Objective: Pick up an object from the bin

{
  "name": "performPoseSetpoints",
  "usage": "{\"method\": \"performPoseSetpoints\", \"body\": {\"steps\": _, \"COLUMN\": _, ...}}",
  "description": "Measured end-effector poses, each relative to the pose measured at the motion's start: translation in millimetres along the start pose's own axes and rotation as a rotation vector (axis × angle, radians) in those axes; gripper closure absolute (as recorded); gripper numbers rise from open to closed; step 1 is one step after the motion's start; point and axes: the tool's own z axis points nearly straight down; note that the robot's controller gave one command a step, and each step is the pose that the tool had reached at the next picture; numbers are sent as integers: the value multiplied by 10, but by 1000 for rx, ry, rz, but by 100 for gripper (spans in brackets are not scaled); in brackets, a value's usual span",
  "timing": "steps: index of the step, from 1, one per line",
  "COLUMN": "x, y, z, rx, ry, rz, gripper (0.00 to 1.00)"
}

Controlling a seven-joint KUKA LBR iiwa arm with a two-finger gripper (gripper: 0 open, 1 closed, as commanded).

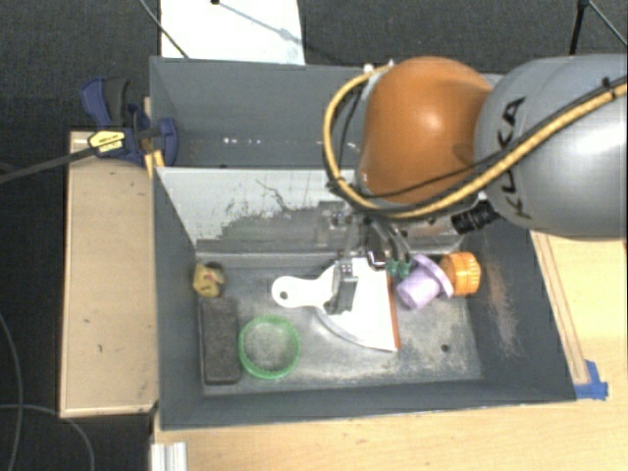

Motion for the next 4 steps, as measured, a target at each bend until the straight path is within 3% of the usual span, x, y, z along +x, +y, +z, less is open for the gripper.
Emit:
{"method": "performPoseSetpoints", "body": {"steps": 1, "x": -14, "y": -9, "z": -48, "rx": -1, "ry": -8, "rz": 4, "gripper": 0}}
{"method": "performPoseSetpoints", "body": {"steps": 2, "x": 74, "y": -200, "z": 493, "rx": -3, "ry": -13, "rz": 6, "gripper": 0}}
{"method": "performPoseSetpoints", "body": {"steps": 3, "x": 73, "y": -378, "z": 851, "rx": -1, "ry": -4, "rz": 122, "gripper": 0}}
{"method": "performPoseSetpoints", "body": {"steps": 4, "x": -239, "y": -414, "z": 1413, "rx": -2, "ry": -13, "rz": 78, "gripper": 0}}
